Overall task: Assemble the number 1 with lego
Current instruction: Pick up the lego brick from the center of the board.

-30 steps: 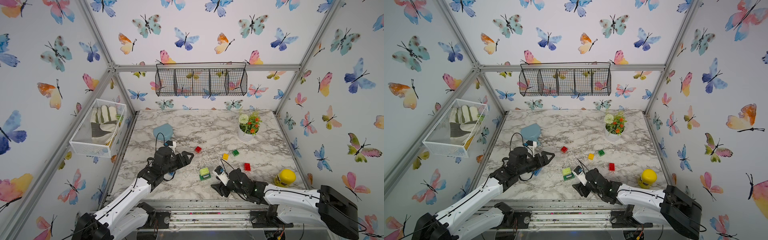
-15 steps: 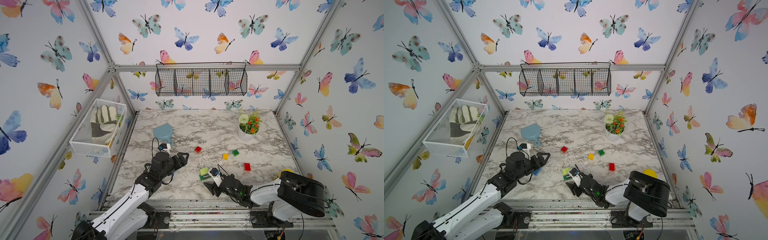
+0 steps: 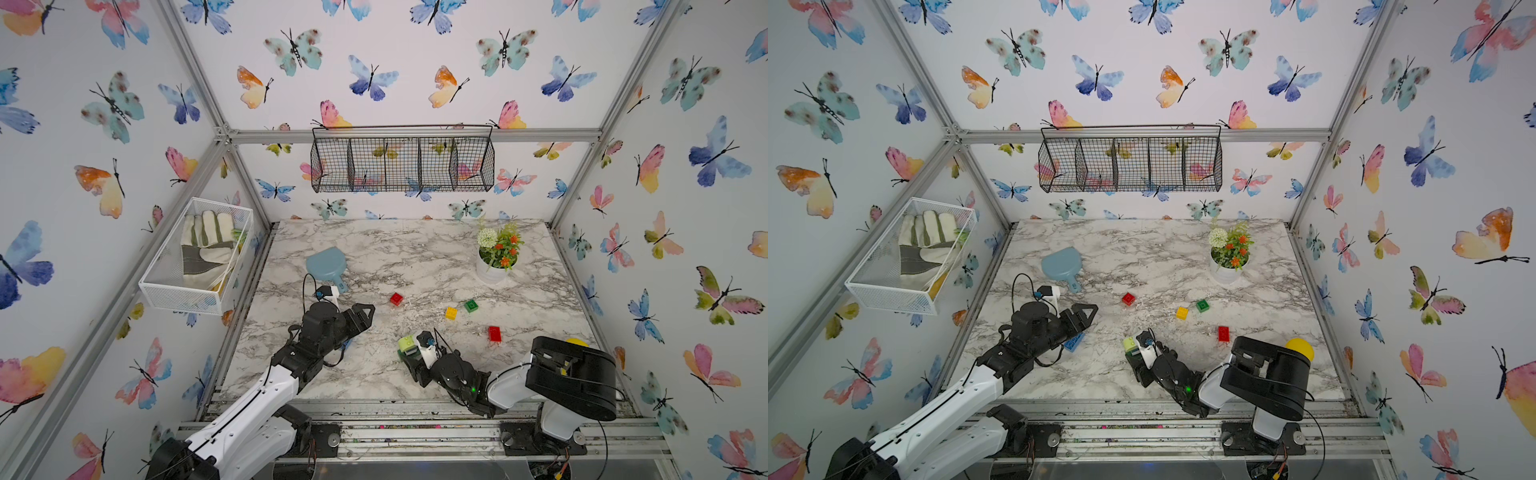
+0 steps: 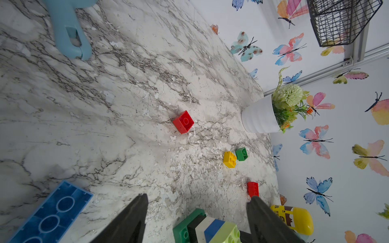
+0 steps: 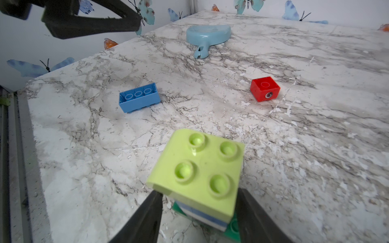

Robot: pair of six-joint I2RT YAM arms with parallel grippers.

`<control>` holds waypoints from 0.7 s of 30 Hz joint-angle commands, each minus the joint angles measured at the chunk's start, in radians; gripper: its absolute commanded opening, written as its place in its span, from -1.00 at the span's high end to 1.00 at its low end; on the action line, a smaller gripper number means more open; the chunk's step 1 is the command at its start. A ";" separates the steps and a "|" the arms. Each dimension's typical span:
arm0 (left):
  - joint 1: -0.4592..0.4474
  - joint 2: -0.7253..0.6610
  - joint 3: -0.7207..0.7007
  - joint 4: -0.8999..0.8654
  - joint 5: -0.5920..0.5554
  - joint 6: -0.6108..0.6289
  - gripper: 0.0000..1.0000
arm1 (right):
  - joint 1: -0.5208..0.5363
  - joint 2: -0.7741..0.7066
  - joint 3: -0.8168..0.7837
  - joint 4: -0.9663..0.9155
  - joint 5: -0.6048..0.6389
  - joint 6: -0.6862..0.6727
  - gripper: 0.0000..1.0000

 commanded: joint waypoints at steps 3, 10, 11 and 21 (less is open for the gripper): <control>0.019 0.005 0.027 0.016 0.035 0.026 -0.56 | 0.007 0.029 0.026 0.037 0.066 0.029 -0.13; 0.030 0.001 0.028 0.013 0.050 0.034 -0.54 | 0.007 0.056 0.033 0.059 0.085 0.035 -0.02; 0.032 -0.001 0.028 0.011 0.051 0.034 -0.53 | 0.007 0.057 0.033 0.058 0.087 0.036 0.01; 0.041 -0.008 0.029 0.007 0.053 0.034 -0.52 | 0.008 0.002 0.036 -0.021 0.111 0.037 0.39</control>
